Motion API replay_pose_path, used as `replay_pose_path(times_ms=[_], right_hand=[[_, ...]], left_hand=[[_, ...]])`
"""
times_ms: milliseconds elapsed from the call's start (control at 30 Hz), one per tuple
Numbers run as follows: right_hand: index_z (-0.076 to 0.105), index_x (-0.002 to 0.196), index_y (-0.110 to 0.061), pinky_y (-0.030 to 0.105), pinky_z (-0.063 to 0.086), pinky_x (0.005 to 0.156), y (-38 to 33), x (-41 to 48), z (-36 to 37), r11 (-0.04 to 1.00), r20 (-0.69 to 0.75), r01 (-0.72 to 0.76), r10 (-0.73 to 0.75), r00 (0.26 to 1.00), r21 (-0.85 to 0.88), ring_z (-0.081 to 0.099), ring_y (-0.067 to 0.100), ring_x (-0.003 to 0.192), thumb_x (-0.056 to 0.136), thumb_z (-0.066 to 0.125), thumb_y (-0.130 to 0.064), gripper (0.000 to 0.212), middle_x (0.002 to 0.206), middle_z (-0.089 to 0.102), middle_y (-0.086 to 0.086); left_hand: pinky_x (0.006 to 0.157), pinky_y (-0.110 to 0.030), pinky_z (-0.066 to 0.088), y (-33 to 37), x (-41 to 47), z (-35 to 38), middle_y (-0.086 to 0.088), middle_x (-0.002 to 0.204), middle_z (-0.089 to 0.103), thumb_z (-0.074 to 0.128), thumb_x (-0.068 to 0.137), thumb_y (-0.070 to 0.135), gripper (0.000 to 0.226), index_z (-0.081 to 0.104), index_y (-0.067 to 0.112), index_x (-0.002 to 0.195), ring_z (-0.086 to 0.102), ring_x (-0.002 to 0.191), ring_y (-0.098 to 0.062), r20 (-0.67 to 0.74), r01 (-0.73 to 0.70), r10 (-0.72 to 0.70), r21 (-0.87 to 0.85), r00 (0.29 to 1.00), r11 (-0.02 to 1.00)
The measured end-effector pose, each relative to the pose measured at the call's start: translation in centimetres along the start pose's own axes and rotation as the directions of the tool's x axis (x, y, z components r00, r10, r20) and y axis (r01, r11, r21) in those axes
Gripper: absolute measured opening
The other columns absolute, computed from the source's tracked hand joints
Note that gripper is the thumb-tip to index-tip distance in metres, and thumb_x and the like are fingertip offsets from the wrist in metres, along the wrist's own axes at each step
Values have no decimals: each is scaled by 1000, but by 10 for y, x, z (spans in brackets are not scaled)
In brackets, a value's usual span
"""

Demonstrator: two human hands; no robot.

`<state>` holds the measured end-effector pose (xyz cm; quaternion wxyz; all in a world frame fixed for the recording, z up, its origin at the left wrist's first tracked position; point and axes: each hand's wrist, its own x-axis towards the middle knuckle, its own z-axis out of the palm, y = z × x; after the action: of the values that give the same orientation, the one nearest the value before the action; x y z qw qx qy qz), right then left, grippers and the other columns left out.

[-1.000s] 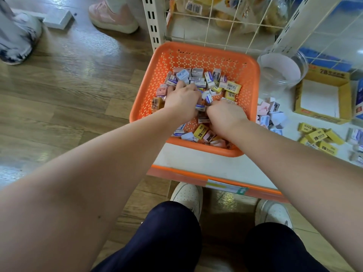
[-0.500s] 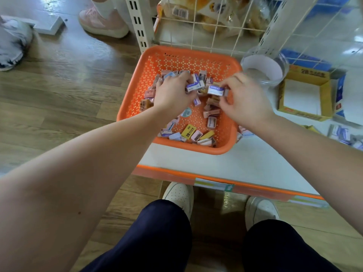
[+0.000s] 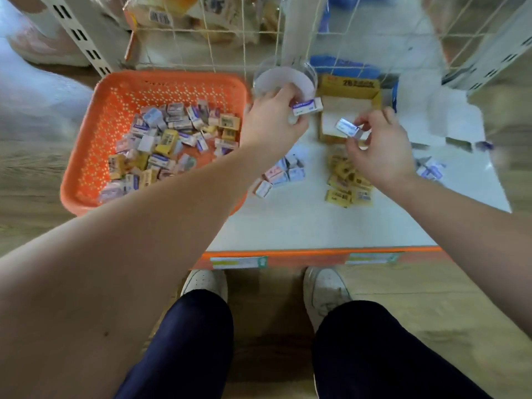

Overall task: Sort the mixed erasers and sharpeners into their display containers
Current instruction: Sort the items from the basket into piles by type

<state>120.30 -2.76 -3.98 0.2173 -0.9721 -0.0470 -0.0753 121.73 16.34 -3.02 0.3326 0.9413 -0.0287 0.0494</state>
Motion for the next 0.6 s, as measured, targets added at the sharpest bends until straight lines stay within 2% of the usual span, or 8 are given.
replay_pose_path(times_ms=[100, 200, 333, 400, 533, 600], right_hand=[[56, 112, -6, 35, 45, 77, 39, -10, -14, 996, -29, -88, 87, 996, -6, 56, 34, 85, 85, 53, -14, 27, 116, 49, 15], [58, 112, -5, 37, 46, 78, 75, -19, -27, 983, -33, -185, 185, 982, -3, 57, 36, 83, 86, 54, -12, 28, 119, 47, 16], [58, 114, -8, 41, 47, 82, 108, -27, -40, 958, -49, -286, 285, 957, 0, 56, 34, 89, 88, 52, -12, 26, 123, 43, 16], [57, 117, -10, 40, 46, 83, 120, -30, -44, 944, -24, -330, 329, 944, -22, 55, 31, 94, 89, 53, -14, 28, 125, 44, 13], [57, 118, -12, 36, 45, 80, 140, -38, -45, 931, 8, -360, 361, 933, -51, 55, 29, 96, 89, 52, -17, 30, 116, 52, 13], [58, 116, -13, 35, 44, 78, 146, -40, -43, 925, 26, -379, 380, 925, -29, 54, 28, 97, 88, 51, -17, 29, 112, 55, 12]], left_hand=[[93, -42, 43, 30, -4, 27, 2, 106, 64, 57, 83, 27, 26, 58, 24, 109, 55, 101, -24, 76, -36, 41, -69, 996, 997], [87, -38, 47, 60, -8, 55, 3, 103, 63, 58, 88, 26, 23, 56, 27, 111, 58, 95, -24, 230, -27, 46, -86, 972, 996], [67, -33, 51, 88, -14, 90, 3, 100, 66, 56, 90, 34, 18, 53, 32, 107, 61, 84, -24, 341, -35, 44, -32, 939, 999], [56, -27, 42, 99, -17, 104, 5, 98, 67, 56, 89, 37, 15, 53, 33, 104, 59, 81, -20, 399, -30, 23, 12, 917, 999], [62, -28, 40, 113, -24, 127, 1, 100, 64, 58, 86, 40, 19, 54, 33, 103, 60, 90, -22, 454, -61, 9, 100, 891, 993], [60, -28, 39, 119, -29, 134, -1, 99, 64, 57, 88, 37, 20, 53, 30, 107, 60, 89, -24, 468, -58, -8, 126, 883, 990]])
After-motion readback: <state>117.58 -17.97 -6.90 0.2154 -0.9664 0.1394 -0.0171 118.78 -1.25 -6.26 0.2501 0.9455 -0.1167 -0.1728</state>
